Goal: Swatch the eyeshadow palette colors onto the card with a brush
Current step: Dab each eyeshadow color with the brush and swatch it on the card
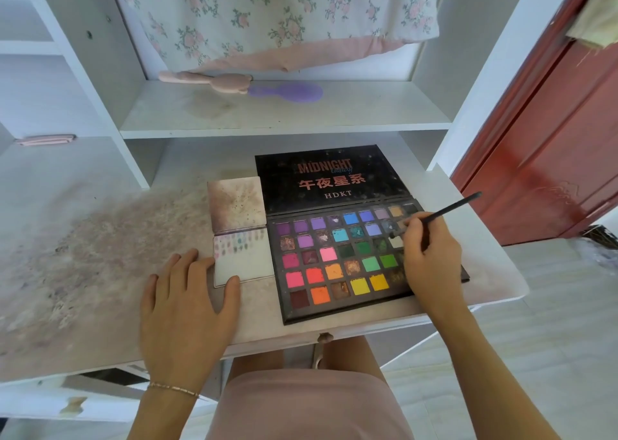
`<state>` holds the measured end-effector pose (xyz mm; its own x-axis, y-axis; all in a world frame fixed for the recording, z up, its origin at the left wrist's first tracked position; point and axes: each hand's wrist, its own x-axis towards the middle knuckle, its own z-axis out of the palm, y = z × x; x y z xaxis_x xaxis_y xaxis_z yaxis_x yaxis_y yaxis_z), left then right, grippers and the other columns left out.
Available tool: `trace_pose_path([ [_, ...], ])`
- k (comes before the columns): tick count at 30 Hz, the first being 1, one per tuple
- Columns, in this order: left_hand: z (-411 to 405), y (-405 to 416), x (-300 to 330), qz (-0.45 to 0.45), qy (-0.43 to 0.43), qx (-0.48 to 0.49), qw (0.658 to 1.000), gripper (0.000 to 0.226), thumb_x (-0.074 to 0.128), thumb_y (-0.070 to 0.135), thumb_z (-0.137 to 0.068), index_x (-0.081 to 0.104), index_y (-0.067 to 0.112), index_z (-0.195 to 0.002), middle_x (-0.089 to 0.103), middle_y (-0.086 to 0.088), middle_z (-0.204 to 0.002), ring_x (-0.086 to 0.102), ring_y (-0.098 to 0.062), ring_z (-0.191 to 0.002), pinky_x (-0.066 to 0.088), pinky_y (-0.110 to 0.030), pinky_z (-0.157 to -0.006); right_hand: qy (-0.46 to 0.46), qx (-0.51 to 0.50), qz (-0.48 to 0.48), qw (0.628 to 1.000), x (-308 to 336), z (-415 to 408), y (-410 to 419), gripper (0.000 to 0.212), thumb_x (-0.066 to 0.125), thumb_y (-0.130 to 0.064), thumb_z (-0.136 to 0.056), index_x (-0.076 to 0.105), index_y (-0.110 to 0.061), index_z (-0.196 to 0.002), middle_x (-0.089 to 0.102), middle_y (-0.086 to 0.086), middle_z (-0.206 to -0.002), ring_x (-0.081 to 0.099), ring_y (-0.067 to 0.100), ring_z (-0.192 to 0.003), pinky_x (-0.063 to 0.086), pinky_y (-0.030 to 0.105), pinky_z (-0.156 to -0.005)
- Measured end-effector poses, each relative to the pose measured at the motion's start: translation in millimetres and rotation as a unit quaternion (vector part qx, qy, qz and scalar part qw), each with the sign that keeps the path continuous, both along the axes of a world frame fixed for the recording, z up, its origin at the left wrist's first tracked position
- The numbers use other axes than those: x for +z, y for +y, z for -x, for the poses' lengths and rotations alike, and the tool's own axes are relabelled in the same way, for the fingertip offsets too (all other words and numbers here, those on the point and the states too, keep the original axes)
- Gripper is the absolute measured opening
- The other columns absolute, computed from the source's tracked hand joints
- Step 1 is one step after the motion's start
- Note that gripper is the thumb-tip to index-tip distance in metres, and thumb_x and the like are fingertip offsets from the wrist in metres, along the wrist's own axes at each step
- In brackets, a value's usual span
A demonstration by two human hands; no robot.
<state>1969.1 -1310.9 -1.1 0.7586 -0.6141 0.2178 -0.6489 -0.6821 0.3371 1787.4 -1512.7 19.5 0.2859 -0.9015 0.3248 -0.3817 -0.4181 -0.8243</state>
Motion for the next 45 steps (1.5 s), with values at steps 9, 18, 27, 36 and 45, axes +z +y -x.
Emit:
trace_pose_path([
  [9, -0.6, -0.6, -0.4, 0.007, -0.002, -0.003, 1.000, 0.068, 0.027, 0.055, -0.079, 0.060, 0.009, -0.116, 0.055, -0.013, -0.130, 0.044, -0.032, -0.127, 0.027, -0.049, -0.108, -0.068, 0.197, -0.026, 0.978, 6.3, -70.8, 60.4, 0.029, 0.049, -0.009, -0.090, 0.049, -0.034, -0.076, 0.053, -0.013, -0.058, 0.051, -0.002, -0.054, 0.037, 0.005, -0.052],
  [18, 0.2, -0.3, -1.8, 0.015, -0.006, 0.001, 1.000, 0.047, 0.049, 0.042, -0.080, 0.064, 0.009, -0.110, 0.059, -0.014, -0.124, 0.049, -0.033, -0.123, 0.031, -0.050, -0.105, 0.000, 0.241, -0.056, 0.969, 2.0, -107.8, 60.3, 0.008, 0.054, -0.018, -0.089, 0.050, -0.021, -0.083, 0.059, -0.006, -0.068, 0.056, 0.002, -0.066, 0.045, 0.013, -0.056],
  [27, -0.3, -1.0, -3.8, 0.026, -0.022, 0.003, 0.999, 0.044, 0.051, 0.040, -0.079, 0.065, 0.009, -0.108, 0.061, -0.014, -0.121, 0.051, -0.034, -0.120, 0.033, -0.051, -0.103, 0.023, 0.260, -0.053, 0.964, 0.2, -109.1, 59.8, 0.014, 0.054, -0.017, -0.089, 0.047, -0.025, -0.080, 0.055, -0.009, -0.065, 0.053, -0.003, -0.060, 0.043, 0.009, -0.052],
  [36, -0.1, -0.9, -4.6, 0.028, -0.017, 0.003, 0.999, 0.045, 0.051, 0.041, -0.080, 0.064, 0.009, -0.109, 0.060, -0.014, -0.123, 0.050, -0.033, -0.121, 0.031, -0.050, -0.104, 0.044, 0.270, -0.052, 0.960, 0.2, -109.6, 59.5, 0.019, 0.053, -0.015, -0.089, 0.045, -0.027, -0.077, 0.053, -0.010, -0.065, 0.052, -0.009, -0.062, 0.042, 0.005, -0.053],
  [45, -0.7, -1.5, -6.1, 0.030, -0.021, 0.005, 0.999, 0.040, 0.057, 0.038, -0.083, 0.064, 0.009, -0.109, 0.060, -0.014, -0.123, 0.050, -0.034, -0.122, 0.031, -0.051, -0.104, 0.045, 0.273, -0.051, 0.960, 0.3, -109.7, 59.2, 0.011, 0.052, -0.015, -0.089, 0.048, -0.022, -0.082, 0.053, -0.011, -0.068, 0.051, -0.011, -0.066, 0.042, 0.004, -0.056],
])
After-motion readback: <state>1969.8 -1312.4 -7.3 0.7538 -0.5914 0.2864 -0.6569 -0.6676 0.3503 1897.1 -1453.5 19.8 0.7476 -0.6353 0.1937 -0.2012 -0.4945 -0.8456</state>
